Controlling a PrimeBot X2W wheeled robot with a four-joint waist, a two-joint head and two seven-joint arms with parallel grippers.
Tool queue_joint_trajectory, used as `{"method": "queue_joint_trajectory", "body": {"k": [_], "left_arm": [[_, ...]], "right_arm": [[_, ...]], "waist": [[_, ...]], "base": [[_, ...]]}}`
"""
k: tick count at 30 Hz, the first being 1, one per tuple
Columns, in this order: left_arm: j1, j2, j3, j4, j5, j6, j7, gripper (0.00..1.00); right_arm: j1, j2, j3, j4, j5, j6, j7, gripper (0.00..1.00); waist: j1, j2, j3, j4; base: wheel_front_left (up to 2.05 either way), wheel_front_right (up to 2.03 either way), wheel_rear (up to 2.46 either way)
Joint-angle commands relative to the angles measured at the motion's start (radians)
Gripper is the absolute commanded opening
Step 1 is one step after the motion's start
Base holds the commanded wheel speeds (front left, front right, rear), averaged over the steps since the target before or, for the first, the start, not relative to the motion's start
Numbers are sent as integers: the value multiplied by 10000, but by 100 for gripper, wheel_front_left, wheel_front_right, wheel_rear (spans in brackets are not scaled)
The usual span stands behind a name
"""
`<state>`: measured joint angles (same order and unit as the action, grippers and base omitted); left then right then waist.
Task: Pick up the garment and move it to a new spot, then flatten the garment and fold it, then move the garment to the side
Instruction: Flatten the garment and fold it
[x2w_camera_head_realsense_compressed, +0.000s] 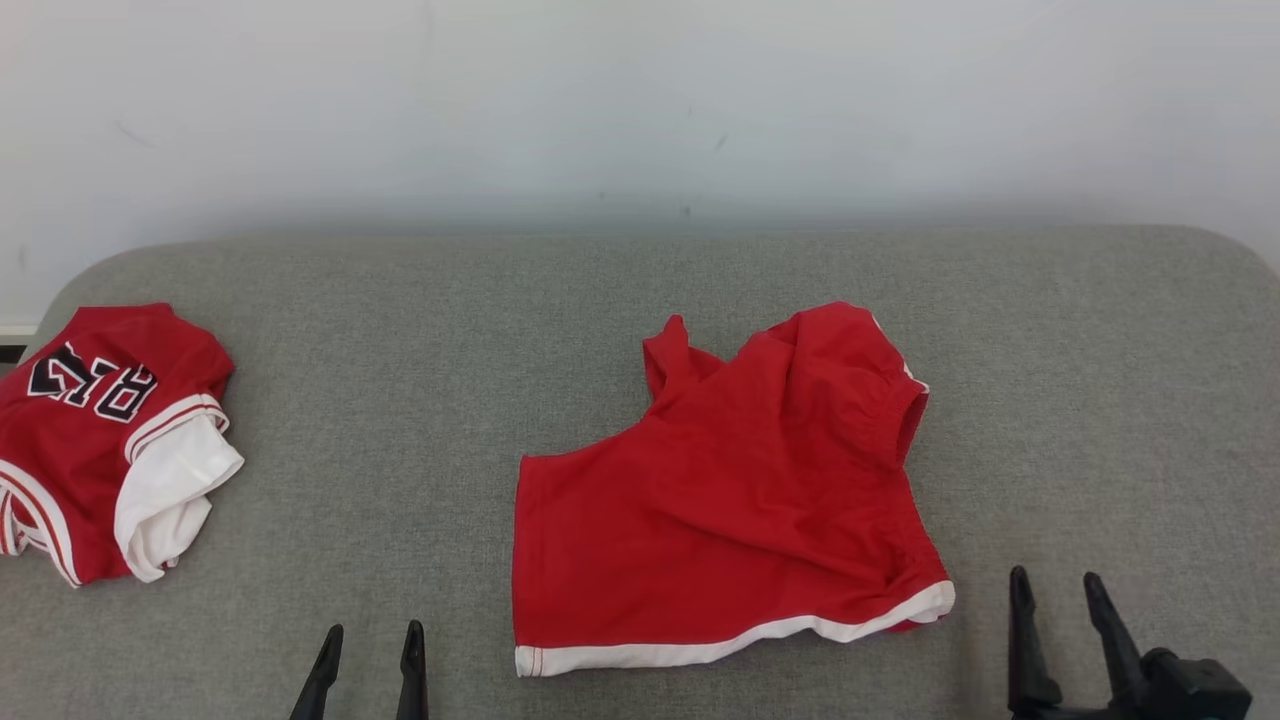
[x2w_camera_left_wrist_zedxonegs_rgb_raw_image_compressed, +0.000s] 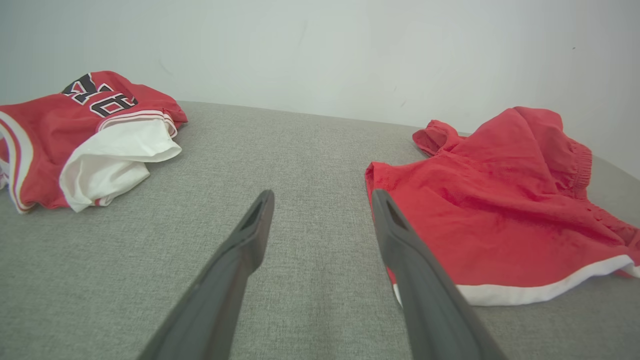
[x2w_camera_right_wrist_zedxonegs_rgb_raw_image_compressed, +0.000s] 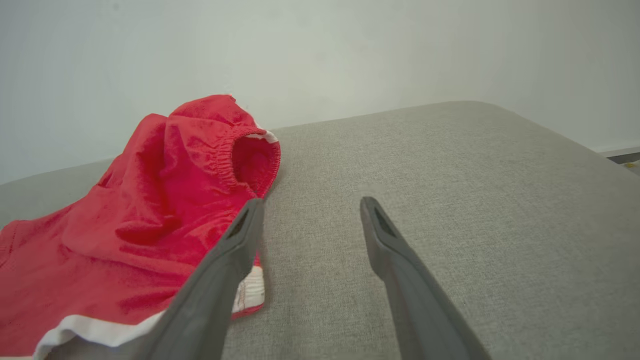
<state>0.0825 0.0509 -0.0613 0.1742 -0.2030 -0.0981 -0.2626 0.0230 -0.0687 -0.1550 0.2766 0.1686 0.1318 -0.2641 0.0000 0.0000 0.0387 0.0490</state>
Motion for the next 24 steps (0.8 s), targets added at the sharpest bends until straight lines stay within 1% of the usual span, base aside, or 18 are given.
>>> {"method": "queue_joint_trajectory", "body": {"k": [1,5,9,13,16,24], "left_arm": [[54,-9,12,-9,84,-39,-34,100],[19,-11,-44,81,70,-60,-34,100],[-169,-11,-360,424,140,-160,-34,100],[-448,-9,-993,1142,349,-282,-34,100],[-591,-8,-1257,1525,361,-318,-34,100],[-1362,-3,-1888,2949,4,-316,-34,100]], "right_arm": [[128,82,74,12,18,-22,-4,100],[138,153,198,43,21,-22,-4,100],[-77,175,523,323,16,-22,-4,100],[-308,37,875,813,5,-22,-4,100],[-493,-9,1077,1049,-9,-22,-4,100],[-1298,-271,1901,2166,188,-22,-4,100]], "waist": [[0,0,8,-16],[0,0,78,-72],[0,0,179,-136],[0,0,287,-256],[0,0,363,-351],[0,0,673,-657]], "base": [[0,0,0],[0,0,0],[0,0,0],[0,0,0],[0,0,0],[0,0,0]]}}
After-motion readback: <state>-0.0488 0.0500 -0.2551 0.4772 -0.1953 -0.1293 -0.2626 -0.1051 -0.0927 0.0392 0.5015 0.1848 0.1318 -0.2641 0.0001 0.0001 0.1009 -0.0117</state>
